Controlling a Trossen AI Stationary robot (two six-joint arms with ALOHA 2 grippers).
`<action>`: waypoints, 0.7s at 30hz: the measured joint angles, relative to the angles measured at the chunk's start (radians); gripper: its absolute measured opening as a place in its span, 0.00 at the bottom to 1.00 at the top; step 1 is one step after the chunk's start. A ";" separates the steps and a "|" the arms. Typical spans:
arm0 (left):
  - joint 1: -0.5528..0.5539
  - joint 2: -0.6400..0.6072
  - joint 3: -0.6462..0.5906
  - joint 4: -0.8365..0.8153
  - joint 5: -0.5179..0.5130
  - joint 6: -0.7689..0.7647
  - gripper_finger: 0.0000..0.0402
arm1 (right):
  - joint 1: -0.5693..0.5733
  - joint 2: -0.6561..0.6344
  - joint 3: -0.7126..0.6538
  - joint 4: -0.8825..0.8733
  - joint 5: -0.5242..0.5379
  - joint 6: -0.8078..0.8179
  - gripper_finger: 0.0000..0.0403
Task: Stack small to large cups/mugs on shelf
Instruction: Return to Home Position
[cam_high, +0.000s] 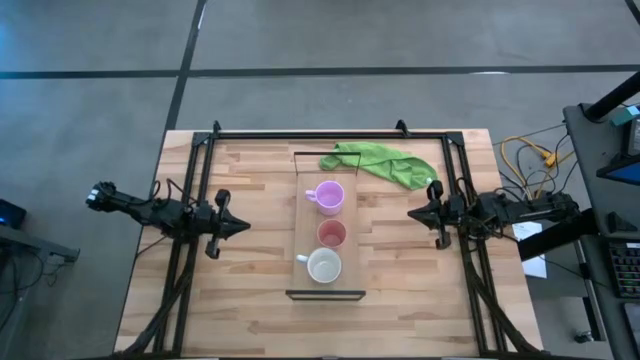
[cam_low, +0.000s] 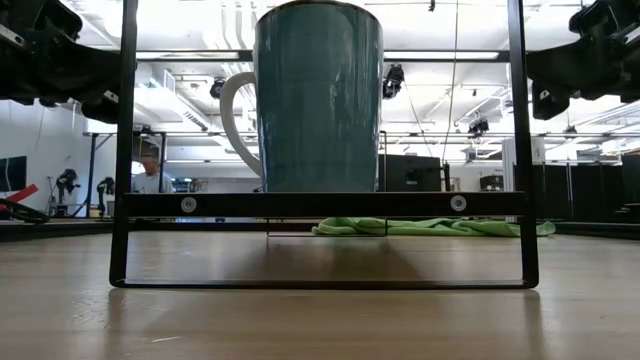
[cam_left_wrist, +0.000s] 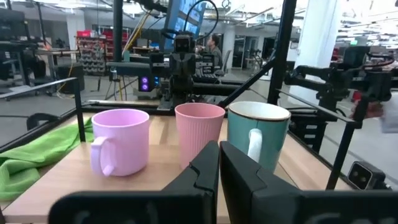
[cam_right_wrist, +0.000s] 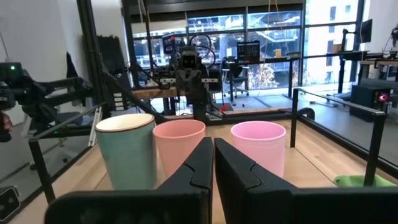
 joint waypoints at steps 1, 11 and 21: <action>0.000 0.000 0.000 0.000 0.000 0.001 0.00 | 0.000 0.000 0.000 0.003 0.000 0.000 0.02; 0.000 -0.005 0.008 -0.003 0.008 0.000 0.00 | 0.000 0.000 0.008 0.012 0.000 -0.003 0.02; 0.000 -0.029 0.049 -0.008 0.010 0.026 0.00 | 0.000 0.000 0.193 -0.256 -0.009 -0.062 0.02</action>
